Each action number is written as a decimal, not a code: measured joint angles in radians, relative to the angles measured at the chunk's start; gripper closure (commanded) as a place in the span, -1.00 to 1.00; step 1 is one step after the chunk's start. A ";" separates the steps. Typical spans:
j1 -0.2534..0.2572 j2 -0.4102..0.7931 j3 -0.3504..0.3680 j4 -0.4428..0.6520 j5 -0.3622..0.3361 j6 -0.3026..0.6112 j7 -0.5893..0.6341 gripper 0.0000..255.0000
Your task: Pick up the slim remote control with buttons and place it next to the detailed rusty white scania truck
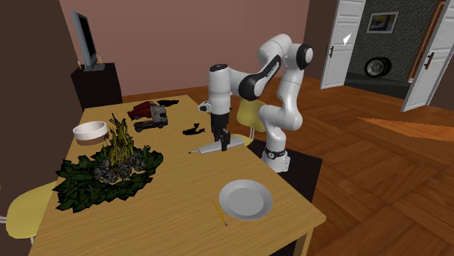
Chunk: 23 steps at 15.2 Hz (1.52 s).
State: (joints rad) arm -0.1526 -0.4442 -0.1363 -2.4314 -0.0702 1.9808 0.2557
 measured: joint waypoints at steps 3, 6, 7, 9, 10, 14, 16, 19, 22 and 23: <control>0.000 -0.013 0.002 0.028 0.000 -0.041 0.000 1.00; 0.001 -0.019 0.004 0.063 0.002 -0.082 0.000 1.00; 0.001 -0.023 0.005 0.076 0.002 -0.098 -0.001 1.00; 0.000 -0.026 0.005 0.099 0.002 -0.125 -0.003 1.00; 0.001 -0.026 0.006 0.115 0.003 -0.141 -0.002 1.00; 0.002 -0.028 0.009 0.167 0.005 -0.195 -0.002 1.00; -0.002 -0.023 0.000 0.187 0.002 -0.210 -0.015 1.00; -0.025 0.007 -0.050 0.219 -0.017 -0.208 -0.080 1.00; -0.047 0.041 -0.100 0.254 -0.031 -0.206 -0.147 1.00; -0.055 0.061 -0.122 0.276 -0.035 -0.207 -0.177 1.00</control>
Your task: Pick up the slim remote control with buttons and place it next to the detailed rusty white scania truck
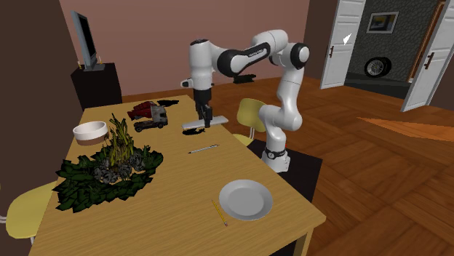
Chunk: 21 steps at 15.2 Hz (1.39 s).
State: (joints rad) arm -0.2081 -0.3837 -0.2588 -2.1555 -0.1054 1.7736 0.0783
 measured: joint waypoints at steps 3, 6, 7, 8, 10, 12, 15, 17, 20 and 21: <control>-0.019 0.055 -0.052 0.049 -0.004 0.009 -0.072 1.00; -0.039 0.109 -0.105 0.107 -0.002 0.009 -0.149 1.00; -0.047 0.133 -0.126 0.128 0.002 0.014 -0.179 1.00; -0.051 0.158 -0.138 0.155 0.008 0.010 -0.199 1.00; -0.067 0.204 -0.175 0.205 0.020 0.006 -0.257 1.00; -0.081 0.264 -0.208 0.264 0.041 0.004 -0.314 1.00; -0.113 0.359 -0.257 0.366 0.083 -0.011 -0.405 1.00; -0.137 0.433 -0.282 0.449 0.121 -0.030 -0.461 1.00; -0.187 0.543 -0.310 0.558 0.181 -0.046 -0.543 1.00; -0.209 0.584 -0.318 0.605 0.204 -0.059 -0.573 1.00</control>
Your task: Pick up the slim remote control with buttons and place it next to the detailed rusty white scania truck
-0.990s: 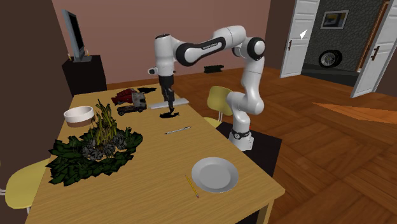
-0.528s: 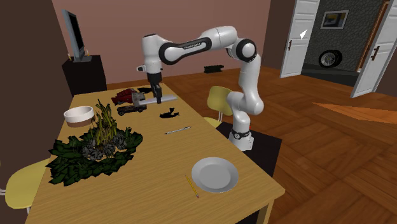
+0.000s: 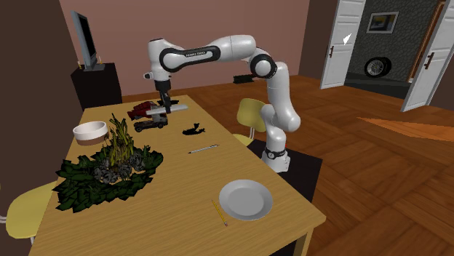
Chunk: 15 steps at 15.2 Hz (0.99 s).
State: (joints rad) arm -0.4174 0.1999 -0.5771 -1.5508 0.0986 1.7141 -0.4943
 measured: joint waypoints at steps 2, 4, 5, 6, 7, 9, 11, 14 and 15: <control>-0.046 0.075 -0.010 0.092 0.042 -0.029 -0.049 1.00; -0.093 0.151 -0.012 0.197 0.083 -0.069 -0.085 1.00; -0.104 0.167 -0.012 0.209 0.091 -0.067 -0.095 1.00; -0.108 0.173 -0.012 0.207 0.094 -0.061 -0.101 1.00; -0.108 0.176 -0.011 0.199 0.096 -0.050 -0.102 1.00; -0.106 0.177 -0.010 0.174 0.097 -0.024 -0.105 1.00; -0.105 0.179 -0.009 0.152 0.099 -0.001 -0.107 1.00; -0.096 0.172 -0.009 0.098 0.096 0.046 -0.108 1.00; -0.096 0.172 -0.009 0.086 0.096 0.057 -0.109 1.00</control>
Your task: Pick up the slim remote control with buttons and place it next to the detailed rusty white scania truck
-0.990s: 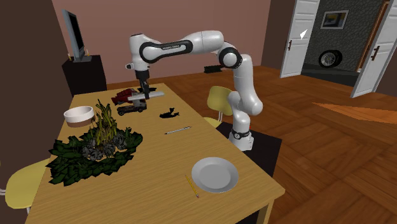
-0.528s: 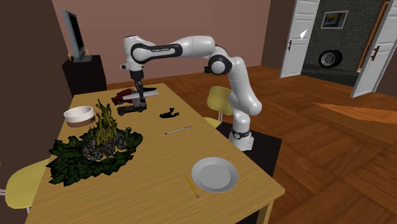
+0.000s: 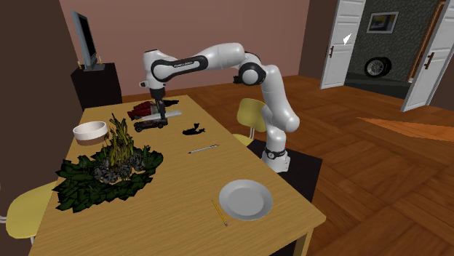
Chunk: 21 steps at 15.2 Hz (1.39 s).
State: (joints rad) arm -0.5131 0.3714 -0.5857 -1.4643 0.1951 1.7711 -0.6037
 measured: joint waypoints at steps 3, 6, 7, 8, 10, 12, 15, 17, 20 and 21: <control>0.001 0.004 0.001 -0.038 0.003 0.041 -0.006 1.00; 0.006 0.006 0.004 -0.077 0.006 0.081 -0.006 1.00; 0.006 0.011 0.005 -0.084 0.009 0.093 -0.008 1.00; 0.007 0.012 0.006 -0.095 0.010 0.105 -0.007 1.00; 0.009 0.015 0.008 -0.116 0.013 0.128 -0.009 1.00; 0.008 0.021 0.010 -0.133 0.017 0.150 -0.013 1.00; 0.006 0.037 0.015 -0.155 0.027 0.185 -0.019 1.00; 0.006 0.043 0.017 -0.175 0.032 0.209 -0.023 1.00; 0.004 0.058 0.022 -0.196 0.042 0.244 -0.028 1.00; 0.004 0.061 0.023 -0.208 0.044 0.257 -0.030 1.00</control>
State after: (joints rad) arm -0.5091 0.4322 -0.5622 -1.6718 0.2395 2.0286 -0.6341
